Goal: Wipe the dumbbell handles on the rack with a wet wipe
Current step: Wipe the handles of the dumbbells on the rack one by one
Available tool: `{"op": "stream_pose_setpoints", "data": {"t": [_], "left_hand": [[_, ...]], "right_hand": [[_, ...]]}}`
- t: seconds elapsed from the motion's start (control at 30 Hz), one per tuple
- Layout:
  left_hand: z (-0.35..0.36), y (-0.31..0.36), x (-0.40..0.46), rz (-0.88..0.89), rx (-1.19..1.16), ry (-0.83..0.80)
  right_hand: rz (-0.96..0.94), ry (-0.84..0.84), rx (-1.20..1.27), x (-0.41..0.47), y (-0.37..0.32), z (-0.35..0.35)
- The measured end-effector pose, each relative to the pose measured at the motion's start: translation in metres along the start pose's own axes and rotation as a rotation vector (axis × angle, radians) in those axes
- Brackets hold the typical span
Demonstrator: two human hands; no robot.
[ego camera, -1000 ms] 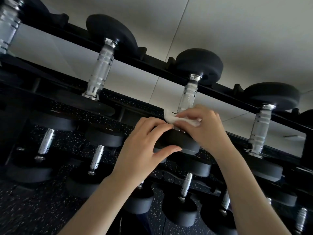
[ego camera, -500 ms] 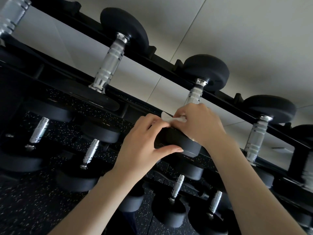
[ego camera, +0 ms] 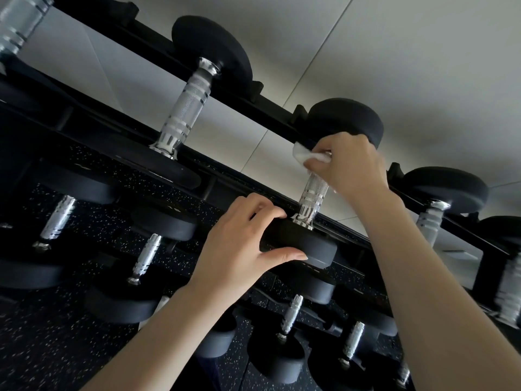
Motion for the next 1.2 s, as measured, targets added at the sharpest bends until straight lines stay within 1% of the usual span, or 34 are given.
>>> {"op": "stream_pose_setpoints", "data": {"t": [0.1, 0.23, 0.3, 0.4, 0.57, 0.7, 0.8, 0.97, 1.1, 1.2], "left_hand": [[0.000, 0.000, 0.000, -0.008, -0.007, -0.006], [0.000, 0.000, 0.001, 0.000, 0.015, -0.019], [0.000, 0.001, 0.002, 0.017, 0.039, -0.028], [0.000, 0.003, 0.004, 0.039, 0.076, -0.038], [0.002, 0.004, 0.005, 0.054, 0.103, -0.067], [0.000, 0.006, 0.008, 0.080, 0.134, -0.093], [0.001, 0.014, 0.012, 0.137, 0.154, -0.123], [0.020, 0.053, 0.016, 0.281, 0.197, -0.203], [0.055, 0.095, 0.009, 0.406, 0.226, -0.239], [0.088, 0.122, 0.001, 0.454, 0.246, -0.286]], "right_hand": [[0.077, 0.127, 0.018, 0.005, 0.009, -0.009], [0.094, 0.270, 0.021, -0.005, 0.009, -0.007], [0.118, 0.354, 0.096, -0.012, 0.012, -0.008], [0.189, 0.449, 0.293, -0.022, 0.026, -0.007], [0.244, 0.442, 0.622, -0.038, 0.038, 0.003], [0.269, 0.345, 0.777, -0.061, 0.036, 0.015], [0.320, 0.354, 0.794, -0.091, 0.045, 0.013], [0.387, 0.409, 0.717, -0.138, 0.077, -0.001], [0.423, 0.461, 0.610, -0.167, 0.117, -0.015], [0.447, 0.491, 0.579, -0.186, 0.155, -0.018]]}}
Point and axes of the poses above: each hand's wrist, its own x-axis towards the middle knuckle, its own z-axis out of the palm, y = z × x, the point moved 10 cm from there along x, towards the middle knuckle, and after that the axes turned 5 degrees about -z, right-handed, at the moved point
